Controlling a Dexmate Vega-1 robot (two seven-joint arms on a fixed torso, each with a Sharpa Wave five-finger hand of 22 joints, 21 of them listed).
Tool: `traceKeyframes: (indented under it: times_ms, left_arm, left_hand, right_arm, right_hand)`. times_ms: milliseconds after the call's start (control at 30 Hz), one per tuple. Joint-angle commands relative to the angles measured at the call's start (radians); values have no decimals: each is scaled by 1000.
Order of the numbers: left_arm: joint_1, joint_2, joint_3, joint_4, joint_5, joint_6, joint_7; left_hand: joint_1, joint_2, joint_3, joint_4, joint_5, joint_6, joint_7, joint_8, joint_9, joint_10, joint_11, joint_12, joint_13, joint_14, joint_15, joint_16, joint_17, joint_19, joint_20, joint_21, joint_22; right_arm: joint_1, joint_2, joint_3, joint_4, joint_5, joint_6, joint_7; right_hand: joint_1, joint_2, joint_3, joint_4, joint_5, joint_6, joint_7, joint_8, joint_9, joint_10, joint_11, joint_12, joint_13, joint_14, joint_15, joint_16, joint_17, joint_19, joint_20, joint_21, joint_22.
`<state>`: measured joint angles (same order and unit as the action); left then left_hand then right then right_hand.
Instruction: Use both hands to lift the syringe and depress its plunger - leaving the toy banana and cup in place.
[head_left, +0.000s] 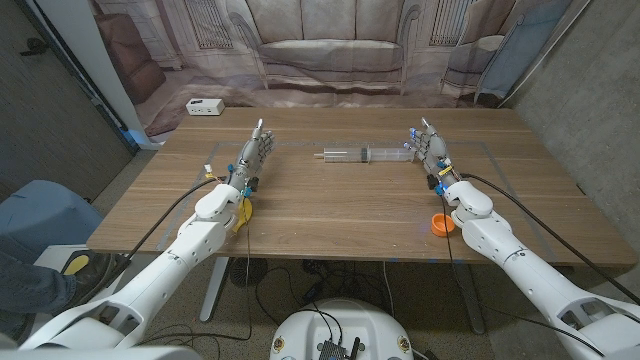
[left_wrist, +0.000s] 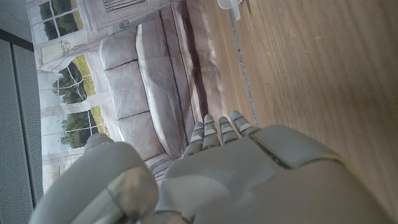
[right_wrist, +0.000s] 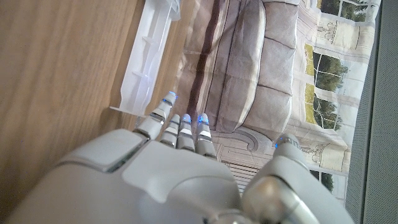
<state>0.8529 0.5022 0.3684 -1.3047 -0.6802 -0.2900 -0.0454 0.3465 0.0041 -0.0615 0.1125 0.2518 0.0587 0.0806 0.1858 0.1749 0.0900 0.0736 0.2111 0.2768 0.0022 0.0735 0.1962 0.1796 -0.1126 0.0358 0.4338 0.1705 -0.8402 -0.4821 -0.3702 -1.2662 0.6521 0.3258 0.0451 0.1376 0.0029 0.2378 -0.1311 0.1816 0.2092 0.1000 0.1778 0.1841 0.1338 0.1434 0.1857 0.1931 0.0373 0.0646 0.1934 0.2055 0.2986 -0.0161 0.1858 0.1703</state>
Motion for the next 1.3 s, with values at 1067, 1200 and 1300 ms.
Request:
traceKeyframes:
  times_ms: [1067, 1200, 1300]
  left_arm:
    - [-30, 82, 15, -95, 174, -50, 35]
    - [-42, 80, 19, -86, 186, -49, 40]
    - [-53, 84, 26, -86, 203, -40, 44]
  left_hand:
    - [67, 20, 18, -31, -8, 67, 10, 21, 5, 75, -7, 21, -33, 75, 2, 17, 0, 61, 15, -13, 3]
    - [84, 24, 23, -41, -14, 85, 8, 23, 6, 96, -7, 27, -40, 100, -4, 21, 0, 88, 14, -13, 3]
    - [90, 26, 25, -45, -16, 90, 7, 24, 6, 101, -11, 28, -42, 105, -4, 21, 0, 94, 14, -14, 3]
  right_arm:
    - [-127, -59, 49, -163, -35, 88, -69]
    - [-139, -64, 57, -182, -37, 84, -87]
    - [-145, -66, 63, -187, -35, 89, -91]
  right_hand:
    - [9, -1, 0, 0, 6, 10, -17, 10, 5, 17, 2, 17, 4, 19, 12, 15, 6, 21, 11, 12, 3]
    - [9, -1, 0, 0, 6, 1, -15, 7, 5, 15, 4, 17, 4, 19, 11, 15, 7, 21, 11, 11, 3]
    - [8, -1, -1, 1, 5, 0, -16, 7, 5, 15, 4, 17, 4, 17, 12, 14, 7, 21, 10, 11, 3]
